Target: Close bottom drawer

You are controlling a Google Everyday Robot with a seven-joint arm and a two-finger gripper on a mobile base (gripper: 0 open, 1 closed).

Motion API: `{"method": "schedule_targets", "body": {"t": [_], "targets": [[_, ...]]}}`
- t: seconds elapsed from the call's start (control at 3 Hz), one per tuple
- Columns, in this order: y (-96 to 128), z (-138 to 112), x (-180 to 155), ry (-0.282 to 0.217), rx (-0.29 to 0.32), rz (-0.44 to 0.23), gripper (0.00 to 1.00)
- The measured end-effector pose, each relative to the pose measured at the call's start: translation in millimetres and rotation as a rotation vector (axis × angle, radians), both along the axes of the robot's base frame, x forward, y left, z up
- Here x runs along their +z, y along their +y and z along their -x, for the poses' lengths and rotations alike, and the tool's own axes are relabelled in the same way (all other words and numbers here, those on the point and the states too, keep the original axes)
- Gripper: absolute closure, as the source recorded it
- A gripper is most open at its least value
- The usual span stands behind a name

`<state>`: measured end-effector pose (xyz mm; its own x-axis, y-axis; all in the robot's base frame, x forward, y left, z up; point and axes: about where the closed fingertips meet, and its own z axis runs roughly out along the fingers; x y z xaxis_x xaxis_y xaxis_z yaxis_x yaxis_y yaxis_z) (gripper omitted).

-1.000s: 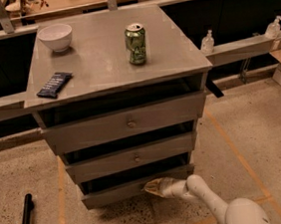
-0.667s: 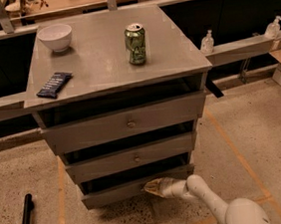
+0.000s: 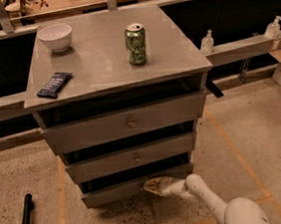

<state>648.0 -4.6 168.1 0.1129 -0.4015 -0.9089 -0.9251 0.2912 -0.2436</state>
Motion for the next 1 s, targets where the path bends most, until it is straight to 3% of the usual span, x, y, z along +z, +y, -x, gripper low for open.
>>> {"method": "schedule_targets", "body": {"t": [1.0], "targets": [[8.7, -6.4, 2.9, -0.025, 0.011, 0.006, 1.0]]}}
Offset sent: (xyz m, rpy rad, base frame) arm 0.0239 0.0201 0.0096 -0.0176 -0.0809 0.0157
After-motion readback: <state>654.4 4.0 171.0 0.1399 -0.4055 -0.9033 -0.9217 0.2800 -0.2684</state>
